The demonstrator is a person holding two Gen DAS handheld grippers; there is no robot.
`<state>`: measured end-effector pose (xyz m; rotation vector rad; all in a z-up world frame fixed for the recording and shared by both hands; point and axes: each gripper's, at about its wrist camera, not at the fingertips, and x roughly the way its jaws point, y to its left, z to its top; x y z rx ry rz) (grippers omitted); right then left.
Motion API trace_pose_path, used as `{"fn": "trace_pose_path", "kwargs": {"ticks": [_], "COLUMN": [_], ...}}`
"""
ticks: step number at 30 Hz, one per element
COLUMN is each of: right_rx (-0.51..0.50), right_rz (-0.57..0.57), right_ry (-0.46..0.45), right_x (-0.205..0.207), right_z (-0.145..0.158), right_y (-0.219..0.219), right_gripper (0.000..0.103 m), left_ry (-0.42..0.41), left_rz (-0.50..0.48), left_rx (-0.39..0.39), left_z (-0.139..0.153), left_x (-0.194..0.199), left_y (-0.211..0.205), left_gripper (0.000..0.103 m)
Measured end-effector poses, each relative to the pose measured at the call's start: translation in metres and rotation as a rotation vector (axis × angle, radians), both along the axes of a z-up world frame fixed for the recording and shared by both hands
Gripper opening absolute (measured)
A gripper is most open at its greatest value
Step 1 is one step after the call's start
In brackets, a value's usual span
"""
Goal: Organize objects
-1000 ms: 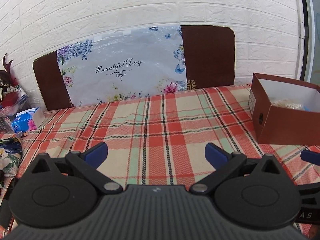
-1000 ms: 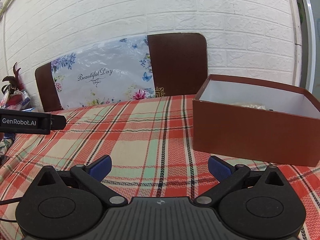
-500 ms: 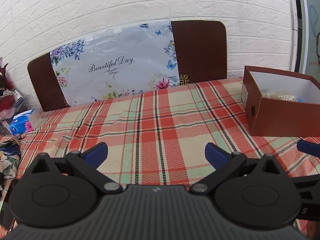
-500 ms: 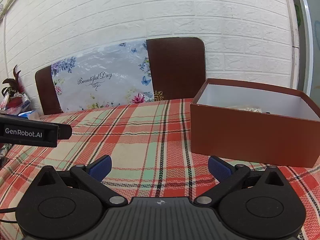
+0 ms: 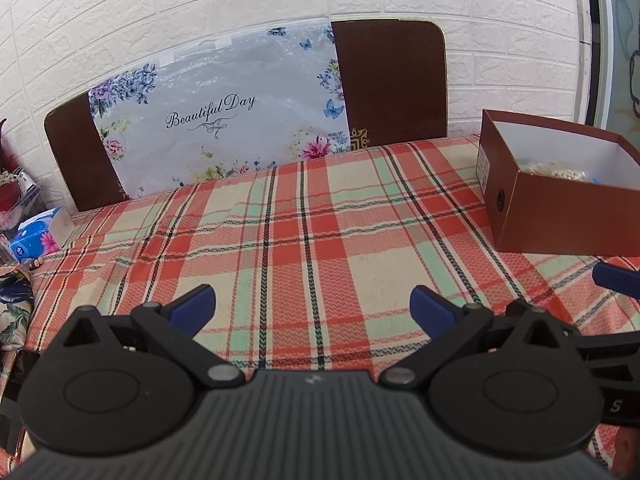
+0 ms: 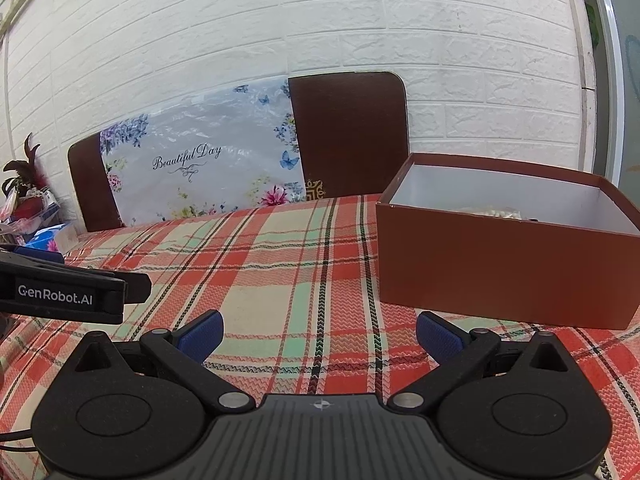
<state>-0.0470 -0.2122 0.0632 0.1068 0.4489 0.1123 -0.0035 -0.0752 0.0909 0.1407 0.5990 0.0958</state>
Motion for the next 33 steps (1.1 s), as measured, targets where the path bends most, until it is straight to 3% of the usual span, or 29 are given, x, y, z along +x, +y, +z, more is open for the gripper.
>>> {"fn": "trace_pose_path", "kwargs": {"ticks": [25, 33], "right_rx": [0.003, 0.001], "right_rz": [0.012, 0.014], "right_ry": [0.042, 0.049], "right_x": [0.008, 0.009], "right_z": [-0.005, -0.005], "right_y": [-0.005, -0.005], "right_gripper": [0.101, 0.101], "left_ry": [0.075, 0.031], "left_rz": [0.009, -0.004], "left_rx": [-0.024, 0.004], "left_z": [-0.008, -0.007], "left_x": [0.011, 0.008], "left_y": [0.0, -0.003], "left_gripper": [0.103, 0.103]}}
